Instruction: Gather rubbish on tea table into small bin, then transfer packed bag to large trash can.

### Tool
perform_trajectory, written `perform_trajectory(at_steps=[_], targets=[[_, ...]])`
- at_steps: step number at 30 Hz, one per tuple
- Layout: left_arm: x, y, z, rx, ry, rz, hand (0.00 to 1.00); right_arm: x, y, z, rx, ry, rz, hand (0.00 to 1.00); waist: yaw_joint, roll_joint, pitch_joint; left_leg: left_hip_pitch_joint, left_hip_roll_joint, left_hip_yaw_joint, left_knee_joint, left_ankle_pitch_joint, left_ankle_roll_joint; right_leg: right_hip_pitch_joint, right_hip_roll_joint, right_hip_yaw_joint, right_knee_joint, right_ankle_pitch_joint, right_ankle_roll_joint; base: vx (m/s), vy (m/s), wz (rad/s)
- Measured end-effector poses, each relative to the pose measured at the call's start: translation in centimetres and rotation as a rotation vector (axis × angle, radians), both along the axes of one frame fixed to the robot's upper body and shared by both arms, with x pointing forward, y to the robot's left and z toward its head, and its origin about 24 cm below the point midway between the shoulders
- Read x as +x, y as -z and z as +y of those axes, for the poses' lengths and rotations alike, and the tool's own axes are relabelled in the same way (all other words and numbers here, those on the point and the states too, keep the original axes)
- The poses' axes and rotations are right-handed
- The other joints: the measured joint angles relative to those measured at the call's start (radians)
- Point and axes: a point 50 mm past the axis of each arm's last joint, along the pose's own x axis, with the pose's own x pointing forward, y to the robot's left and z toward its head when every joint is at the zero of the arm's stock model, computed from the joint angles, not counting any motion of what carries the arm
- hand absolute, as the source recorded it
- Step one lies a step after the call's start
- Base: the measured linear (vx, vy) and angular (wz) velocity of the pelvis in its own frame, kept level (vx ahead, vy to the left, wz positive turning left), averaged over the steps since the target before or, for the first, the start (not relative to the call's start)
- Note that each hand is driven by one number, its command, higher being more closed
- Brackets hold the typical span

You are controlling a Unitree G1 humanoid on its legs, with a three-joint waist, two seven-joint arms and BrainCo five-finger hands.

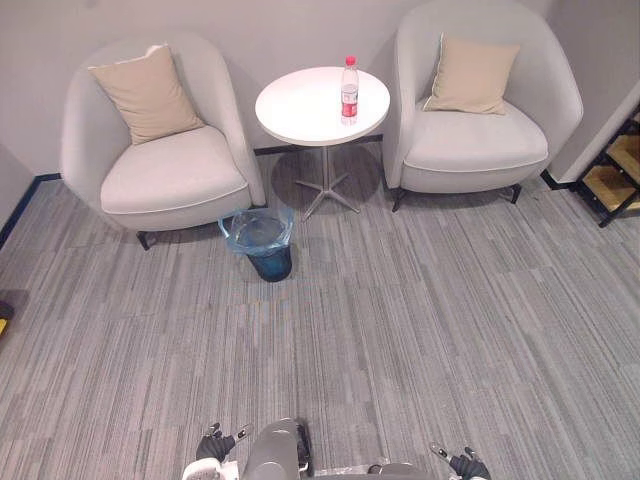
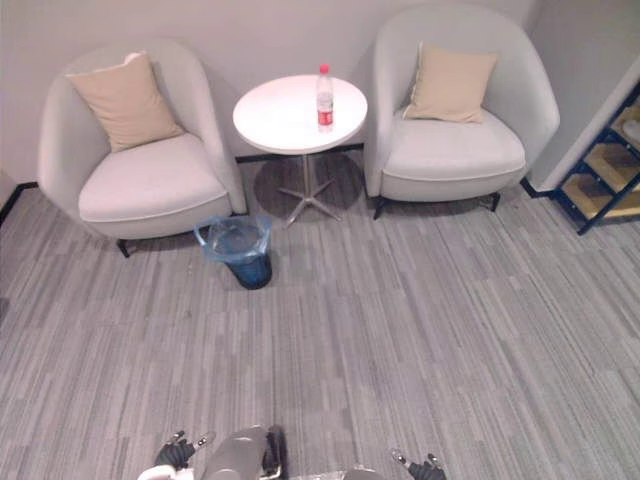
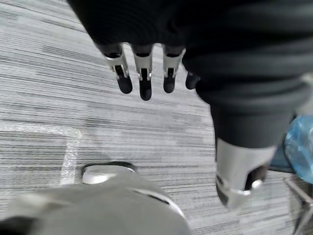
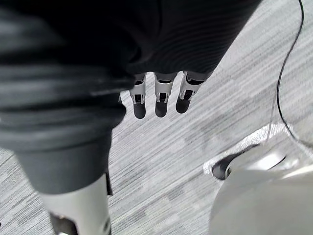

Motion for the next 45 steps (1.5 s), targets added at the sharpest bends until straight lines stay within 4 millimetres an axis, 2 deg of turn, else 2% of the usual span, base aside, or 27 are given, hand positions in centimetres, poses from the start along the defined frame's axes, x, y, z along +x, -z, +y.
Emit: perform_trajectory(at_steps=[1,2,5,6,7,9,11,13,15,16,17,18,20,21,22,23,24,26,30,31,32,34,36,39,40,41,45], targets=[[-0.1,-0.1,0.5,0.011,-0.001,0.003,0.0,0.3,0.1,1.6,0.039,-0.002,-0.014,0.0,0.002,-0.025,-0.011,0.018,-0.017,0.03,-0.001,-0.026,0.006,-0.026,-0.024,-0.001,0.075,-0.01,0.024,0.42,0.226,-0.3],[-0.1,-0.1,0.5,0.012,-0.002,0.002,0.0,0.4,0.1,1.7,0.04,-0.007,-0.021,0.0,0.005,-0.028,-0.011,0.031,-0.02,0.04,-0.001,-0.033,0.014,-0.038,-0.027,0.001,0.113,-0.01,0.034,0.41,0.206,-0.45],[0.1,-0.1,0.3,0.013,0.018,0.003,0.0,0.6,0.0,1.7,0.041,-0.033,-0.035,0.0,0.002,-0.021,-0.009,0.166,-0.032,0.087,-0.032,-0.097,0.042,-0.168,-0.041,-0.044,0.517,0.066,0.171,0.42,0.179,-0.42],[0.2,-0.1,0.3,0.014,0.025,0.001,0.0,0.8,-0.1,1.6,0.038,-0.039,-0.04,0.0,0.001,-0.022,-0.009,0.183,-0.032,0.09,-0.038,-0.104,0.041,-0.191,-0.045,-0.061,0.572,0.069,0.175,0.36,0.101,-0.2],[0.9,-0.3,0.3,0.016,0.038,-0.012,0.0,1.3,-0.3,1.6,0.03,-0.056,-0.06,0.0,-0.005,-0.021,-0.009,0.229,-0.032,0.091,-0.061,-0.114,0.037,-0.252,-0.072,-0.146,0.689,0.06,0.153,0.37,0.051,-0.12],[1.5,-0.2,-0.3,0.003,0.058,-0.019,0.0,1.6,-0.5,1.3,0.024,-0.06,-0.071,0.0,-0.007,-0.013,-0.003,0.308,-0.024,0.089,-0.117,-0.114,0.036,-0.291,-0.103,-0.261,0.726,0.027,0.101,0.38,0.008,-0.07],[2.6,-0.2,-2.1,-0.034,0.104,-0.039,0.0,2.4,-0.7,0.9,0.009,-0.071,-0.087,0.0,-0.011,0.01,0.01,0.385,0.014,0.085,-0.156,-0.114,0.036,-0.335,-0.1,-0.384,0.647,-0.007,0.043,0.4,-0.086,-0.02],[3.1,-0.1,-3.2,-0.055,0.133,-0.042,0.0,2.8,-0.8,0.9,0.01,-0.076,-0.093,0.0,-0.024,0.014,0.011,0.41,0.043,0.073,-0.159,-0.114,0.036,-0.385,-0.071,-0.411,0.529,-0.005,0.03,0.41,-0.19,0.09],[3.1,0.0,-3.5,-0.06,0.158,-0.034,0.0,3.5,-0.9,1.1,0.012,-0.088,-0.105,0.0,-0.048,0.012,0.013,0.438,0.068,0.045,-0.163,-0.114,0.035,-0.426,-0.022,-0.391,0.321,0.075,0.008,0.37,-0.22,0.27],[2.9,0.0,-3.4,-0.053,0.171,-0.023,0.0,3.2,-0.7,1.4,0.019,-0.096,-0.092,0.0,-0.06,-0.008,0.008,0.459,0.057,0.01,-0.162,-0.121,0.01,-0.403,-0.008,-0.353,0.137,0.256,-0.023,0.47,-0.289,0.28],[3.0,0.1,-3.6,-0.057,0.168,-0.016,0.0,3.4,-0.8,1.1,0.019,-0.093,-0.096,0.0,-0.061,-0.001,0.012,0.493,0.067,-0.032,-0.153,-0.152,-0.039,-0.407,0.0,-0.351,0.17,0.29,-0.053,0.47,-0.289,0.19],[3.1,0.2,-3.8,-0.063,0.165,-0.015,0.0,3.8,-0.9,0.7,0.005,-0.101,-0.102,0.0,-0.057,0.023,0.015,0.496,0.09,-0.039,-0.142,-0.154,-0.044,-0.404,0.016,-0.357,0.184,0.281,-0.062,0.51,-0.332,0.08],[3.1,0.3,-4.8,-0.091,0.157,-0.017,0.0,3.8,-1.0,0.2,-0.004,-0.095,-0.1,0.0,-0.057,0.059,0.015,0.47,0.123,-0.077,-0.063,-0.138,-0.071,-0.374,0.046,-0.371,0.17,0.225,-0.076,0.34,-0.253,0.14],[3.5,0.1,-4.7,-0.108,0.089,-0.041,0.0,3.9,-1.0,0.3,-0.005,-0.086,-0.108,0.0,-0.058,0.069,0.028,0.355,0.152,-0.125,0.21,-0.079,-0.109,-0.324,0.071,-0.38,0.147,0.19,-0.092,0.26,-0.237,0.17],[3.5,0.1,-4.6,-0.11,0.082,-0.044,0.0,3.9,-1.0,0.3,-0.005,-0.088,-0.108,0.0,-0.058,0.068,0.029,0.338,0.157,-0.129,0.245,-0.068,-0.11,-0.315,0.072,-0.38,0.144,0.186,-0.095,0.39,-0.321,0.14],[3.8,-0.1,-4.4,-0.116,0.045,-0.066,0.0,3.8,-1.0,0.3,-0.009,-0.096,-0.102,0.0,-0.053,0.063,0.042,0.248,0.186,-0.141,0.456,-0.032,-0.108,-0.261,0.091,-0.382,0.114,0.171,-0.105,0.29,-0.197,-0.12],[4.2,-0.4,-4.2,-0.112,0.028,-0.093,0.0,3.8,-1.0,0.5,-0.008,-0.105,-0.098,0.0,-0.047,0.059,0.056,0.187,0.213,-0.106,0.586,-0.052,-0.11,-0.186,0.106,-0.384,0.083,0.159,-0.116,0.29,-0.168,-0.17],[4.6,-0.7,-4.0,-0.109,0.021,-0.115,0.0,3.6,-0.8,0.8,-0.001,-0.101,-0.092,0.0,-0.038,0.042,0.067,0.127,0.217,-0.048,0.595,-0.076,-0.088,-0.107,0.106,-0.375,0.031,0.153,-0.11,0.3,-0.14,-0.17],[5.2,-1.0,-4.3,-0.111,0.025,-0.154,0.0,3.2,-0.7,0.8,0.0,-0.093,-0.079,0.0,-0.017,0.039,0.062,0.047,0.161,0.026,0.328,-0.095,-0.065,-0.028,0.101,-0.341,-0.069,0.148,-0.079,0.22,-0.011,-0.19],[5.2,-1.0,-4.4,-0.113,0.032,-0.153,0.0,3.1,-0.6,0.8,0.001,-0.092,-0.072,0.0,-0.008,0.038,0.062,0.051,0.116,0.023,0.145,-0.078,-0.062,-0.006,0.092,-0.33,-0.087,0.143,-0.07,0.34,0.109,-0.17],[5.3,-1.0,-4.5,-0.109,0.052,-0.149,0.0,3.0,-0.6,0.7,0.0,-0.091,-0.064,0.0,-0.005,0.04,0.062,0.062,0.068,0.021,-0.056,-0.004,-0.059,0.014,0.082,-0.319,-0.101,0.14,-0.064,0.42,0.143,-0.18],[5.2,-0.9,-4.1,-0.097,0.067,-0.141,0.0,2.9,-0.4,1.0,0.011,-0.094,-0.049,0.0,0.013,0.027,0.057,0.103,0.025,0.028,-0.149,0.117,-0.019,0.037,0.06,-0.277,-0.111,0.125,-0.04,0.47,0.171,-0.36],[5.0,-0.8,-3.8,-0.089,0.072,-0.127,0.0,3.0,-0.3,1.5,0.022,-0.107,-0.052,0.0,0.003,0.007,0.046,0.115,-0.003,0.047,-0.135,0.081,0.017,0.04,0.029,-0.249,-0.108,0.113,-0.019,0.44,0.147,-0.16],[4.7,-0.6,-3.7,-0.084,0.093,-0.108,0.0,3.0,-0.3,1.6,0.026,-0.119,-0.055,0.0,0.007,0.005,0.042,0.164,-0.02,0.057,-0.094,-0.003,0.038,-0.052,0.003,-0.202,0.209,0.063,0.077,0.38,0.18,-0.06],[4.6,-0.6,-3.5,-0.075,0.117,-0.099,0.0,3.0,-0.4,1.4,0.018,-0.136,-0.053,0.0,0.003,-0.002,0.044,0.219,-0.033,0.048,-0.11,-0.028,0.047,-0.136,-0.013,-0.195,0.428,0.075,0.14,0.36,0.126,0.19],[4.2,-0.4,-3.3,-0.066,0.134,-0.078,0.0,2.9,-0.3,1.5,0.018,-0.147,-0.05,0.0,-0.003,-0.009,0.041,0.281,-0.05,0.035,-0.126,-0.05,0.051,-0.19,-0.043,-0.215,0.598,0.059,0.122,0.36,0.102,0.25],[3.9,-0.3,-3.4,-0.076,0.125,-0.066,0.0,2.9,-0.4,1.5,0.02,-0.148,-0.062,0.0,-0.015,-0.005,0.038,0.399,-0.046,-0.033,-0.189,-0.067,0.056,-0.266,-0.084,-0.312,0.59,0.013,0.059,0.38,0.0,0.52]])
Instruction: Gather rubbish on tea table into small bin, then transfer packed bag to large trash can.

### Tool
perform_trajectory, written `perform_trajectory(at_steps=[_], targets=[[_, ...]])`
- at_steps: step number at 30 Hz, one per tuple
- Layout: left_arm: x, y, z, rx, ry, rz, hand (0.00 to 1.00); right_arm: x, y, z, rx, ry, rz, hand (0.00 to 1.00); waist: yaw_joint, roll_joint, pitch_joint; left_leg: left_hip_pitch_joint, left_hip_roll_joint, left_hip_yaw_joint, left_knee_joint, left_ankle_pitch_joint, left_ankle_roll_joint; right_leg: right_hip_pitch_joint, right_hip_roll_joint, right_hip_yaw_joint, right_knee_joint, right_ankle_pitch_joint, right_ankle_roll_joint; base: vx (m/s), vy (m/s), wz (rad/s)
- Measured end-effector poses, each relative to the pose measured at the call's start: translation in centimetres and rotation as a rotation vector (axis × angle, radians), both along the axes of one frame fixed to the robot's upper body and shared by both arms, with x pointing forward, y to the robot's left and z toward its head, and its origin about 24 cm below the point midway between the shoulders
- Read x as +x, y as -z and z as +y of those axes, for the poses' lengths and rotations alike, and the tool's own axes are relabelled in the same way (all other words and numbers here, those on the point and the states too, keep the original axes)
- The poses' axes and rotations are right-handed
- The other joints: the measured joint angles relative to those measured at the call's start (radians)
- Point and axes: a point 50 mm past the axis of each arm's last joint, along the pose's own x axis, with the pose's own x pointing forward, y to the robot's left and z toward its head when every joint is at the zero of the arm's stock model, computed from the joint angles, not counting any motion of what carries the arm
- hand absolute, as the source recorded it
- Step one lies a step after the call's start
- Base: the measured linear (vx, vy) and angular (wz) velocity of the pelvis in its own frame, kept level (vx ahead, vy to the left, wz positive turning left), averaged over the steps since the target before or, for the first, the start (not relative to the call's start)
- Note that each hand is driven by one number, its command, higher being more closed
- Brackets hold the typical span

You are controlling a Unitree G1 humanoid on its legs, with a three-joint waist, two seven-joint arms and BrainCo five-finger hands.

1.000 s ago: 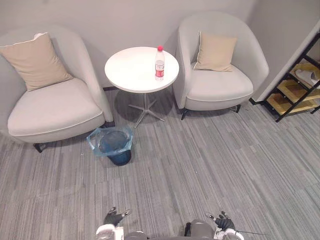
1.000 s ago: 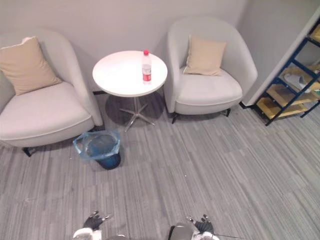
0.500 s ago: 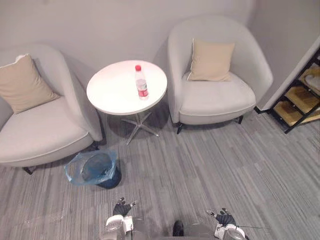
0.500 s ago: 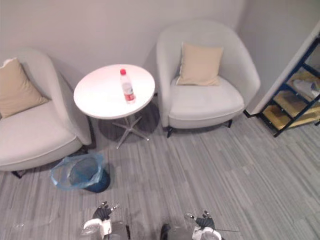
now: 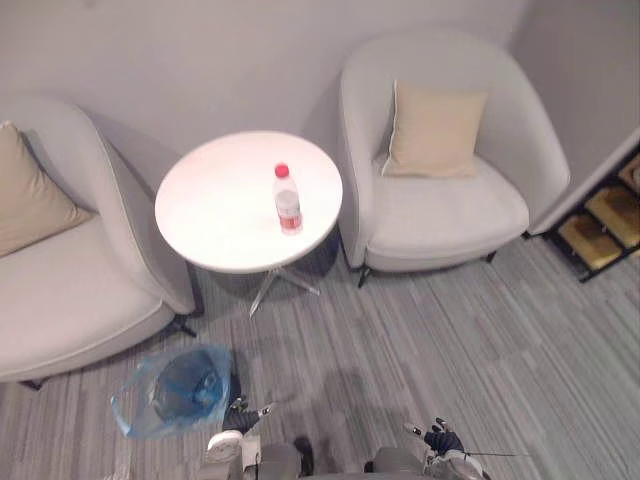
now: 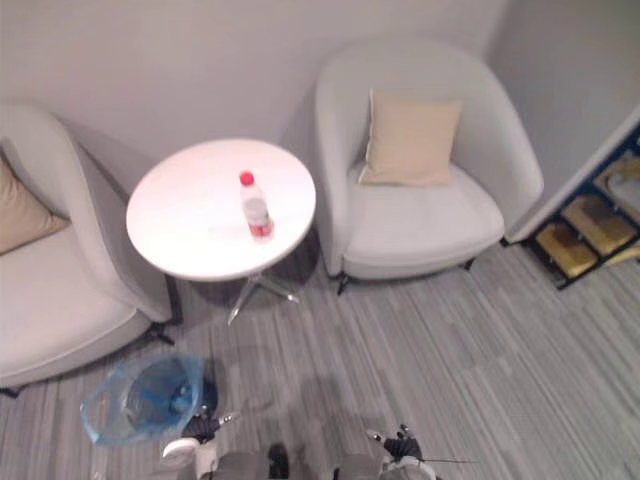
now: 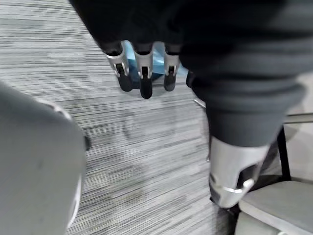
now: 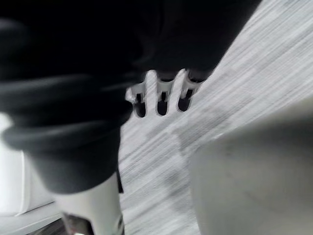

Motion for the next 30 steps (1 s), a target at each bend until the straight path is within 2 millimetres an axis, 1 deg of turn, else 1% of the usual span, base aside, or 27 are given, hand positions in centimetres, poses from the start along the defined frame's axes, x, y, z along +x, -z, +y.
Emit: perform_trajectory(at_steps=[1,3,4,5,6,7,8,9,10,11,12,13,14,15,16,17,18,19,20,21,23,24,25,26,28,29,30], targets=[[0.0,0.0,-0.1,-0.003,-0.002,-0.002,0.0,0.1,0.0,0.0,0.0,0.0,-0.002,0.0,-0.001,0.0,0.0,0.01,0.008,-0.014,-0.009,0.0,-0.001,-0.015,0.003,-0.007,-0.047,-0.004,-0.001,0.34,-0.119,0.68],[0.1,0.0,-0.2,-0.009,-0.008,-0.005,0.0,0.3,-0.1,-0.3,-0.002,0.01,-0.01,0.0,-0.004,0.01,0.0,0.034,0.047,-0.061,-0.025,-0.016,-0.026,-0.057,0.049,0.018,-0.19,0.006,-0.013,0.35,-0.154,0.65],[0.0,0.0,-0.1,-0.006,-0.009,-0.001,0.0,0.4,-0.1,-0.3,-0.002,0.01,-0.012,0.0,-0.005,0.011,0.0,0.044,0.061,-0.078,-0.031,-0.02,-0.031,-0.071,0.074,0.046,-0.261,0.031,-0.021,0.36,-0.233,0.72],[-0.5,0.1,0.2,0.002,-0.011,0.013,0.0,0.2,0.0,0.0,0.006,0.011,-0.006,0.0,-0.012,-0.003,-0.008,0.058,0.069,-0.119,-0.027,-0.035,-0.058,-0.053,0.1,0.11,-0.453,0.156,-0.026,0.38,-0.251,0.72],[-0.5,0.1,0.4,0.007,-0.012,0.014,0.0,0.0,0.0,0.1,0.011,0.02,-0.003,0.0,-0.015,-0.018,-0.009,0.066,0.061,-0.134,-0.024,-0.047,-0.076,-0.045,0.096,0.119,-0.482,0.252,-0.047,0.4,-0.265,0.67],[-0.6,0.3,0.0,-0.007,-0.019,0.028,0.0,0.1,-0.1,-0.2,0.006,0.029,-0.011,0.0,-0.018,0.012,-0.009,0.079,0.09,-0.16,-0.021,-0.064,-0.099,-0.031,0.111,0.092,-0.459,0.237,-0.059,0.39,-0.245,0.45],[-0.9,0.5,-1.0,-0.037,-0.035,0.036,0.0,0.0,-0.1,-0.6,-0.004,0.034,-0.005,0.0,-0.014,0.042,-0.028,0.063,0.117,-0.166,0.003,-0.059,-0.107,-0.023,0.126,0.063,-0.455,0.21,-0.08,0.39,-0.24,0.43],[-0.8,0.5,-1.3,-0.046,-0.043,0.034,0.0,0.0,-0.1,-0.9,-0.011,0.037,-0.007,0.0,-0.015,0.057,-0.023,0.063,0.129,-0.169,0.026,-0.056,-0.114,-0.003,0.128,0.041,-0.459,0.193,-0.09,0.42,-0.272,0.64],[-0.7,0.5,-1.4,-0.056,-0.061,0.031,0.0,0.0,-0.2,-1.1,-0.016,0.042,-0.009,0.0,-0.022,0.063,-0.019,0.032,0.141,-0.174,0.102,-0.05,-0.125,0.027,0.13,0.01,-0.467,0.175,-0.104,0.25,-0.183,0.54],[-0.6,0.5,-1.5,-0.061,-0.066,0.027,0.0,0.0,-0.2,-1.1,-0.016,0.042,-0.008,0.0,-0.022,0.065,-0.02,0.021,0.142,-0.172,0.142,-0.045,-0.133,0.041,0.13,0.003,-0.473,0.17,-0.107,0.28,-0.216,0.69],[-0.1,0.2,-1.6,-0.065,-0.08,0.001,0.0,-0.1,-0.1,-1.0,-0.014,0.04,-0.005,0.0,-0.021,0.055,-0.012,-0.058,0.151,-0.158,0.313,-0.017,-0.178,0.09,0.126,-0.021,-0.501,0.158,-0.118,0.28,-0.21,0.59],[0.3,0.0,-1.6,-0.066,-0.082,-0.022,0.0,-0.3,-0.1,-0.9,-0.011,0.046,-0.001,0.0,-0.014,0.044,-0.001,-0.129,0.186,-0.113,0.467,-0.016,-0.182,0.135,0.119,-0.047,-0.53,0.15,-0.131,0.25,-0.187,0.66],[0.6,-0.2,-1.6,-0.066,-0.081,-0.035,0.0,-0.5,0.0,-0.9,-0.011,0.05,0.004,0.0,-0.014,0.044,-0.001,-0.167,0.214,-0.058,0.525,-0.023,-0.169,0.163,0.116,-0.073,-0.546,0.147,-0.135,0.17,-0.122,0.48],[0.7,-0.2,-1.7,-0.068,-0.081,-0.04,0.0,-0.6,0.0,-0.9,-0.01,0.054,0.005,0.0,-0.014,0.044,-0.002,-0.18,0.225,-0.034,0.538,-0.026,-0.163,0.175,0.115,-0.082,-0.554,0.146,-0.136,0.11,-0.054,0.45],[1.0,-0.4,-2.1,-0.074,-0.072,-0.052,0.0,-0.6,0.0,-0.8,-0.003,0.067,0.005,0.0,-0.013,0.042,-0.001,-0.211,0.241,0.032,0.522,-0.036,-0.143,0.204,0.107,-0.099,-0.58,0.145,-0.133,0.14,-0.025,0.45],[1.2,-0.4,-2.4,-0.081,-0.064,-0.06,0.0,-0.6,0.0,-0.8,-0.001,0.066,0.004,0.0,-0.012,0.04,-0.002,-0.233,0.235,0.077,0.443,-0.036,-0.13,0.217,0.093,-0.115,-0.59,0.14,-0.123,0.11,-0.004,0.41],[1.2,-0.5,-2.5,-0.082,-0.06,-0.061,0.0,-0.6,0.0,-0.8,-0.002,0.066,0.004,0.0,-0.012,0.04,-0.002,-0.237,0.23,0.086,0.405,-0.031,-0.127,0.219,0.089,-0.12,-0.591,0.138,-0.119,0.08,0.037,0.37],[1.3,-0.4,-2.8,-0.085,-0.047,-0.059,0.0,-0.7,0.0,-1.0,-0.006,0.066,0.006,0.0,-0.012,0.047,-0.006,-0.239,0.208,0.089,0.274,0.019,-0.115,0.221,0.087,-0.128,-0.592,0.133,-0.104,0.1,0.097,0.3],[1.1,-0.3,-2.9,-0.081,-0.027,-0.046,0.0,-0.8,0.0,-1.2,-0.013,0.066,0.013,0.0,-0.01,0.056,-0.014,-0.229,0.192,0.082,0.165,0.064,-0.133,0.223,0.095,-0.126,-0.594,0.128,-0.087,0.13,0.104,0.32],[1.1,-0.3,-2.5,-0.069,-0.016,-0.041,0.0,-0.9,0.1,-1.0,-0.006,0.066,0.019,0.0,-0.01,0.041,-0.019,-0.21,0.172,0.085,0.129,0.08,-0.125,0.231,0.089,-0.111,-0.604,0.134,-0.073,0.13,0.09,0.16],[1.0,-0.3,-1.8,-0.044,0.005,-0.035,0.0,-1.1,0.3,-0.2,0.015,0.062,0.027,0.0,-0.007,0.006,-0.031,-0.186,0.138,0.098,0.066,0.099,-0.113,0.231,0.069,-0.084,-0.63,0.141,-0.061,0.12,0.086,-0.02],[0.9,-0.2,-1.6,-0.034,0.016,-0.025,0.0,-1.1,0.3,0.0,0.02,0.062,0.028,0.0,-0.007,-0.001,-0.034,-0.18,0.131,0.103,0.056,0.1,-0.112,0.234,0.06,-0.08,-0.634,0.144,-0.057,0.11,0.103,-0.1],[0.9,-0.2,-1.4,-0.024,0.03,-0.019,0.0,-1.1,0.4,0.0,0.021,0.061,0.029,0.0,-0.007,-0.004,-0.034,-0.169,0.122,0.108,0.048,0.099,-0.11,0.237,0.053,-0.068,-0.634,0.144,-0.056,0.11,0.141,-0.12],[0.6,0.0,-1.2,-0.018,0.039,-0.001,0.0,-1.2,0.4,0.0,0.021,0.061,0.033,0.0,-0.008,-0.004,-0.034,-0.143,0.101,0.112,0.032,0.095,-0.103,0.246,0.039,-0.054,-0.633,0.141,-0.046,0.06,0.125,-0.1],[0.5,0.0,-1.1,-0.019,0.043,0.0,0.0,-1.4,0.4,0.1,0.022,0.059,0.037,0.0,-0.008,-0.007,-0.036,-0.135,0.084,0.113,0.024,0.09,-0.095,0.244,0.023,-0.049,-0.621,0.131,-0.029,0.06,0.128,-0.01],[0.5,0.0,-0.8,-0.014,0.047,0.001,0.0,-1.3,0.4,0.1,0.022,0.051,0.034,0.0,-0.009,-0.007,-0.035,-0.133,0.071,0.112,0.02,0.084,-0.086,0.223,0.006,-0.041,-0.563,0.119,-0.011,0.05,0.076,0.04],[0.5,0.0,-0.9,-0.014,0.05,0.002,0.0,-1.2,0.4,0.1,0.022,0.048,0.034,0.0,-0.009,-0.007,-0.035,-0.131,0.07,0.111,0.017,0.083,-0.084,0.213,0.003,-0.037,-0.54,0.118,-0.009,0.05,0.09,0.08]])
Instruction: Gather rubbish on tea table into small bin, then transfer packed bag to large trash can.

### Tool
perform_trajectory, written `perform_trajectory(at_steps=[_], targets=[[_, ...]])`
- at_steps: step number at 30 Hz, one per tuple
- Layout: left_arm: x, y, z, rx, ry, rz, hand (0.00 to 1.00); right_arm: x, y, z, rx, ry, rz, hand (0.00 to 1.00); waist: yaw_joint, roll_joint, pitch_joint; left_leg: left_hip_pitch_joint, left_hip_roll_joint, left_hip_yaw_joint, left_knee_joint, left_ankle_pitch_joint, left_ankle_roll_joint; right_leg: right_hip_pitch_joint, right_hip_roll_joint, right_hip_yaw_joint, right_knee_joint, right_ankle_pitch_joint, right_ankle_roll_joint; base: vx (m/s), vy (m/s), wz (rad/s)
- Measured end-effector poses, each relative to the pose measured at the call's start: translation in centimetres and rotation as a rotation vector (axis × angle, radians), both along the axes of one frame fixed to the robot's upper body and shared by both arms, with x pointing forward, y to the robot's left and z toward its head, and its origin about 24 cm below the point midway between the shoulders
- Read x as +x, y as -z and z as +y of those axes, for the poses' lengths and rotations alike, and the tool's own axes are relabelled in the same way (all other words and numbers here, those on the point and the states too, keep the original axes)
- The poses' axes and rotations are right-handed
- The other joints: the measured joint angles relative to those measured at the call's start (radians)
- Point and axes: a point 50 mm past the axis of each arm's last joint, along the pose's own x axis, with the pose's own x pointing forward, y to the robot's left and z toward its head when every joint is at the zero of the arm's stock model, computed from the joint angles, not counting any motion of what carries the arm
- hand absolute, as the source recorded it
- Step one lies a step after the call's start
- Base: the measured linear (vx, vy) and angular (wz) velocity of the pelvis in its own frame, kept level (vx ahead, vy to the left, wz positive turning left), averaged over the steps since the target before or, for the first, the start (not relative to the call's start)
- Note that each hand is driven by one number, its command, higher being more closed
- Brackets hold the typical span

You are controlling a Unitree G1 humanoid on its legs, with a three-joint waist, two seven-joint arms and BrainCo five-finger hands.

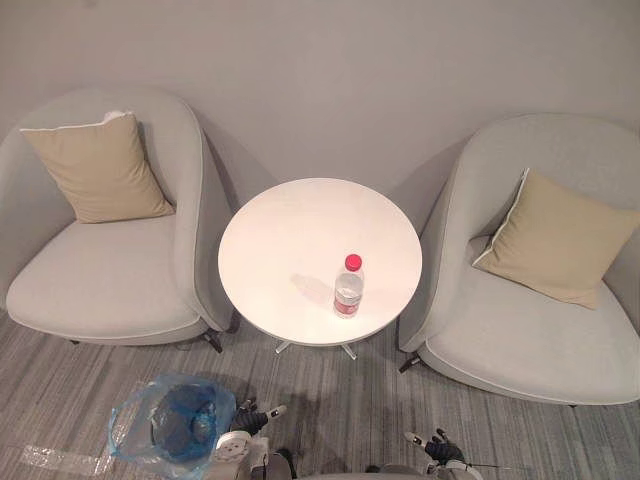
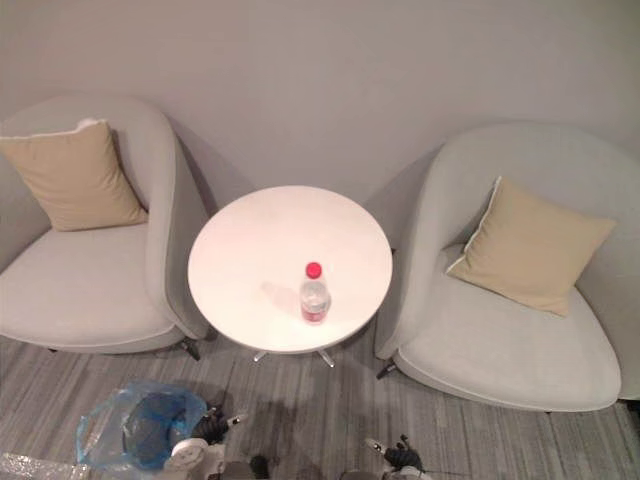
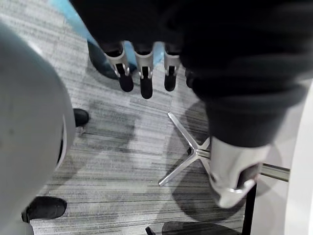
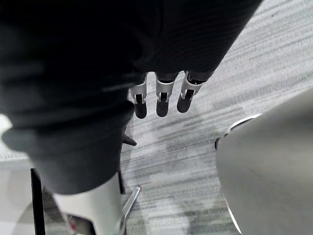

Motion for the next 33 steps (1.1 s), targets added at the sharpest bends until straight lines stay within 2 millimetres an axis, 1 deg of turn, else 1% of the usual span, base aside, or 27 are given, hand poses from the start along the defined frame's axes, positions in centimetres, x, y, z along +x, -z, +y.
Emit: perform_trajectory(at_steps=[1,2,3,4,5,6,7,8,9,10,12,14,16,17,18,20,21,24,28,30,33], targets=[[-0.1,0.0,0.0,0.001,0.007,0.003,0.0,0.2,0.0,0.0,-0.003,-0.01,-0.004,0.0,0.0,0.001,0.0,0.01,-0.002,-0.005,-0.013,0.003,0.004,-0.036,-0.01,0.007,0.082,0.0,0.0,0.02,0.069,0.11],[-0.1,0.1,0.1,0.003,0.008,0.006,0.0,0.3,-0.1,0.1,-0.005,-0.016,-0.006,0.0,-0.001,0.001,0.0,0.014,-0.004,-0.011,-0.016,0.002,0.005,-0.048,-0.013,0.011,0.118,0.0,0.0,0.03,0.082,0.25],[-0.2,0.1,0.3,0.01,0.012,0.01,0.0,0.5,-0.1,0.1,-0.012,-0.032,-0.008,0.0,-0.004,-0.007,0.003,0.031,-0.012,-0.027,-0.024,0.004,0.008,-0.063,-0.022,0.023,0.18,0.002,-0.002,0.03,0.068,0.36],[-0.2,0.1,0.2,0.01,0.017,0.012,0.0,0.5,-0.1,0.1,-0.014,-0.037,-0.009,0.0,-0.008,-0.008,0.004,0.041,-0.014,-0.044,-0.031,0.003,0.012,-0.08,-0.025,0.033,0.225,0.0,-0.005,0.04,0.057,0.58],[-0.5,0.2,0.5,0.019,0.015,0.023,0.0,0.5,-0.1,0.3,-0.012,-0.049,-0.007,0.0,-0.014,-0.007,0.0,0.048,-0.013,-0.07,-0.039,0.002,0.014,-0.092,-0.005,0.08,0.229,-0.033,-0.013,0.04,0.027,0.5],[-0.5,0.2,0.6,0.021,0.015,0.025,0.0,0.5,-0.1,0.4,-0.012,-0.055,-0.008,0.0,-0.014,-0.008,0.0,0.048,-0.013,-0.078,-0.04,0.002,0.013,-0.092,0.004,0.092,0.216,-0.039,-0.017,0.05,-0.017,0.64],[-0.6,0.2,0.7,0.024,0.021,0.029,0.0,0.5,-0.1,0.4,-0.012,-0.055,-0.006,0.0,-0.017,-0.012,-0.003,0.044,-0.018,-0.096,-0.043,0.008,0.009,-0.09,0.023,0.122,0.127,-0.022,-0.025,0.05,-0.025,0.44],[-0.6,0.2,0.8,0.029,0.022,0.029,0.0,0.4,0.0,0.5,-0.01,-0.056,-0.003,0.0,-0.017,-0.021,-0.005,0.041,-0.03,-0.103,-0.041,0.009,0.007,-0.09,0.023,0.125,0.084,0.003,-0.028,0.08,-0.066,0.51],[-0.6,0.3,0.7,0.027,0.023,0.034,0.0,0.2,0.0,0.4,-0.012,-0.053,0.008,0.0,-0.017,-0.028,-0.012,0.039,-0.04,-0.121,-0.047,0.012,0.003,-0.068,0.017,0.119,0.035,-0.007,-0.017,0.1,-0.073,0.19],[-0.8,0.4,0.5,0.025,0.027,0.04,0.0,0.3,0.1,0.3,-0.016,-0.06,0.017,0.0,-0.012,-0.008,-0.017,0.038,-0.033,-0.12,-0.063,0.019,-0.002,-0.046,0.027,0.119,-0.021,-0.004,-0.015,0.11,-0.081,0.13],[-1.2,0.5,0.5,0.025,0.026,0.055,0.0,0.4,0.0,-0.3,-0.039,-0.071,0.019,0.0,-0.013,0.009,-0.019,0.043,-0.026,-0.123,-0.082,0.025,-0.008,-0.027,0.042,0.117,-0.054,0.01,-0.019,0.1,-0.052,0.02],[-1.3,0.6,0.5,0.029,0.03,0.063,0.0,0.8,-0.1,-0.3,-0.06,-0.107,0.014,0.0,-0.013,0.013,-0.022,0.05,-0.015,-0.133,-0.089,0.026,-0.01,-0.004,0.057,0.112,-0.089,0.029,-0.023,0.09,-0.049,0.02],[-1.4,0.6,0.6,0.032,0.031,0.064,0.0,1.2,-0.3,-0.1,-0.072,-0.142,0.002,0.0,-0.013,0.009,-0.023,0.064,-0.003,-0.14,-0.099,0.027,-0.012,0.02,0.071,0.109,-0.117,0.048,-0.03,0.05,-0.043,0.02],[-1.3,0.6,0.7,0.037,0.033,0.063,0.0,2.3,-0.9,0.0,-0.1,-0.181,-0.044,0.0,-0.014,0.008,-0.024,0.064,-0.001,-0.142,-0.099,0.027,-0.012,0.028,0.074,0.109,-0.132,0.057,-0.032,0.0,0.0,0.0],[-1.3,0.6,0.8,0.038,0.033,0.063,0.0,2.7,-1.1,0.0,-0.112,-0.196,-0.064,0.0,-0.014,0.006,-0.022,0.064,-0.001,-0.143,-0.099,0.027,-0.012,0.029,0.074,0.109,-0.136,0.059,-0.033,0.0,0.0,0.0],[-1.3,0.5,0.9,0.043,0.034,0.062,0.0,5.4,-3.3,-0.6,-0.192,-0.249,-0.21,0.0,-0.014,0.003,-0.022,0.059,-0.004,-0.143,-0.107,0.035,-0.007,0.034,0.073,0.11,-0.167,0.086,-0.029,-0.01,0.018,-0.01],[-1.3,0.5,0.9,0.044,0.034,0.062,0.0,5.9,-3.8,-0.7,-0.209,-0.262,-0.234,0.0,-0.014,0.002,-0.023,0.06,-0.005,-0.143,-0.112,0.039,-0.005,0.034,0.072,0.109,-0.169,0.089,-0.029,-0.03,0.051,0.04],[-1.3,0.5,1.1,0.061,0.06,0.065,0.0,8.4,-6.8,-1.0,-0.292,-0.3,-0.407,0.0,-0.014,-0.005,-0.021,0.058,-0.025,-0.158,-0.13,0.061,0.007,0.046,0.055,0.105,-0.201,0.109,-0.021,-0.05,0.06,0.12],[-2.0,0.6,1.6,0.076,0.065,0.08,0.0,9.4,-8.3,-0.7,-0.343,-0.342,-0.491,0.0,-0.014,-0.016,-0.027,0.062,-0.041,-0.17,-0.155,0.086,0.012,0.049,0.042,0.104,-0.219,0.109,-0.018,-0.09,0.027,0.13],[-2.0,0.6,1.7,0.081,0.068,0.076,0.0,10.0,-9.3,-0.6,-0.387,-0.354,-0.538,0.0,-0.016,-0.015,-0.025,0.066,-0.05,-0.188,-0.203,0.125,0.013,0.042,0.037,0.097,-0.224,0.114,-0.009,-0.11,-0.004,0.2],[-2.0,0.6,1.6,0.087,0.091,0.073,0.0,10.6,-10.4,-0.5,-0.426,-0.369,-0.583,0.0,-0.016,-0.013,-0.024,0.08,-0.05,-0.205,-0.259,0.16,0.009,0.031,0.036,0.083,-0.226,0.114,-0.006,-0.13,-0.019,0.17]])
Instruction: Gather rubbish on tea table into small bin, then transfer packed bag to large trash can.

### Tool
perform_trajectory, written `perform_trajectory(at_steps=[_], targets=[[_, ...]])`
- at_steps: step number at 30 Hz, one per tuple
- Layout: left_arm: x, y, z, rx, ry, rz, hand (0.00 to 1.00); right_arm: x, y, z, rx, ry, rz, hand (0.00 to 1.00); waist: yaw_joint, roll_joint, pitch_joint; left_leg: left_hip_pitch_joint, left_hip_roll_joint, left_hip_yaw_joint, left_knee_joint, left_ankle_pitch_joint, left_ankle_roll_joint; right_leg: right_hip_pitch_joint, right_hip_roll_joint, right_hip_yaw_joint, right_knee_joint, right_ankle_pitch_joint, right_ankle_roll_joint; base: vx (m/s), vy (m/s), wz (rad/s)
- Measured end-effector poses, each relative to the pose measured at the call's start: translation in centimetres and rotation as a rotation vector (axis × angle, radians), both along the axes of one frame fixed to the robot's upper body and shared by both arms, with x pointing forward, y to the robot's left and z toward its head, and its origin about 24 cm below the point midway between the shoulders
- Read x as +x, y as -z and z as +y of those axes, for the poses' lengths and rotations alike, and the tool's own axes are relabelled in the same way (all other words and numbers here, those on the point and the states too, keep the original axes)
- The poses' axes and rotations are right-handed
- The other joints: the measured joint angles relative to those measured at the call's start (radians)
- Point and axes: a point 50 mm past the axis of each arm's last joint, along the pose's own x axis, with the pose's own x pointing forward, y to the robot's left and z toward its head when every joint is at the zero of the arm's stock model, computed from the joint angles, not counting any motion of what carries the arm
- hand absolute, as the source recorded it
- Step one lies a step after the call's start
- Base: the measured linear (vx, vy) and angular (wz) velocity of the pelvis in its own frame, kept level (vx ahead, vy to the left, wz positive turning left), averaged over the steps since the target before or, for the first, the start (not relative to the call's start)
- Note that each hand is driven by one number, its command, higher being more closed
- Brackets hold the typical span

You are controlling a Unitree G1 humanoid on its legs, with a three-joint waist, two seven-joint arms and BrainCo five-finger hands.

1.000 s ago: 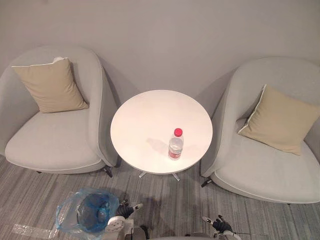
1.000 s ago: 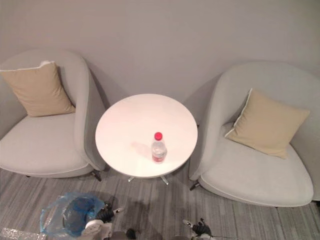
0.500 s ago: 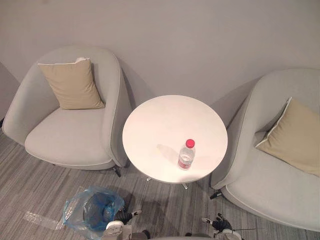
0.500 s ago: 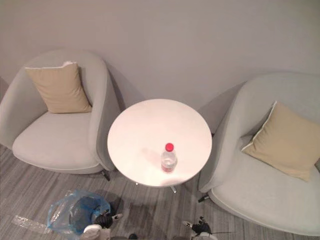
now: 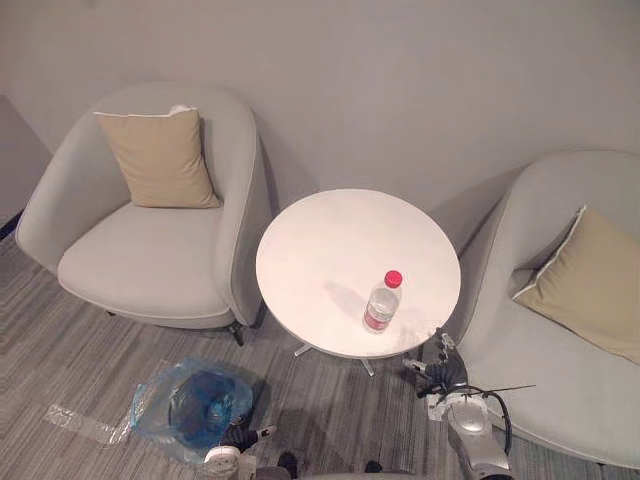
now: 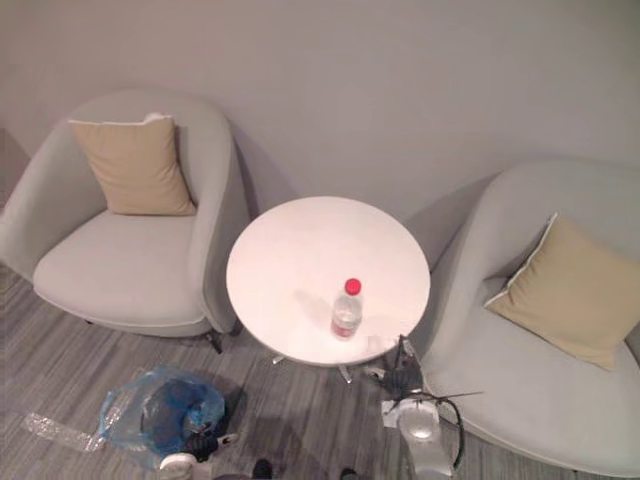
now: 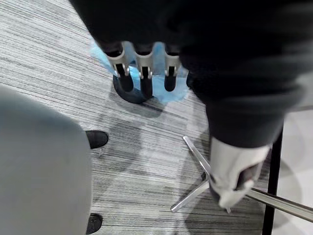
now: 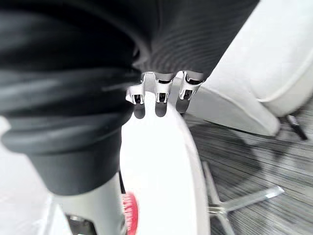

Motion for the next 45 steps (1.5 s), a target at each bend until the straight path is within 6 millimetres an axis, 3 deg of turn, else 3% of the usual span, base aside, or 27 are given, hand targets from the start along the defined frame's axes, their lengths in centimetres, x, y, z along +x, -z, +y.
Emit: perform_trajectory(at_steps=[9,16,28,29,38,45], targets=[[-0.1,-0.1,-0.1,-0.002,0.013,-0.015,0.0,0.9,-1.6,-0.1,-0.075,-0.057,-0.066,0.0,0.001,0.005,-0.002,-0.008,-0.01,-0.042,-0.034,0.025,0.005,0.003,-0.013,-0.034,-0.008,0.003,0.012,-0.01,-0.002,0.14],[0.1,-0.2,-0.4,-0.004,0.036,-0.026,0.0,3.1,-3.1,0.1,-0.1,-0.076,-0.135,0.0,0.003,0.018,0.003,-0.033,-0.021,-0.078,-0.032,0.029,0.009,0.003,-0.014,-0.059,-0.013,0.004,0.012,0.05,-0.003,0.15],[1.4,-0.8,-0.9,-0.024,0.037,-0.094,0.0,6.5,-5.3,0.4,-0.096,-0.078,-0.216,0.0,0.018,0.057,0.07,-0.109,-0.023,-0.118,-0.027,0.046,0.006,-0.051,-0.014,-0.089,-0.007,0.002,0.009,-0.03,-0.011,0.11],[1.6,-0.9,-1.0,-0.024,0.039,-0.1,0.0,6.8,-5.4,0.5,-0.097,-0.078,-0.217,1.0,0.019,0.057,0.078,-0.11,-0.023,-0.122,-0.027,0.046,0.006,-0.05,-0.014,-0.09,-0.007,0.002,0.009,0.0,-0.011,0.1],[2.6,-1.2,-1.1,-0.034,0.029,-0.132,0.0,8.8,-7.1,0.8,-0.073,-0.052,-0.282,1.0,0.038,0.062,0.114,-0.15,-0.027,-0.154,-0.009,0.045,0.006,-0.068,-0.014,-0.105,-0.005,0.002,0.009,0.0,-0.01,0.12],[2.6,-1.3,-1.2,-0.034,0.034,-0.135,0.0,8.2,-7.7,1.0,-0.061,-0.059,-0.319,1.0,0.039,0.062,0.116,-0.144,-0.027,-0.151,-0.009,0.044,0.007,-0.064,-0.015,-0.077,-0.004,0.003,0.008,0.0,-0.002,0.0]])
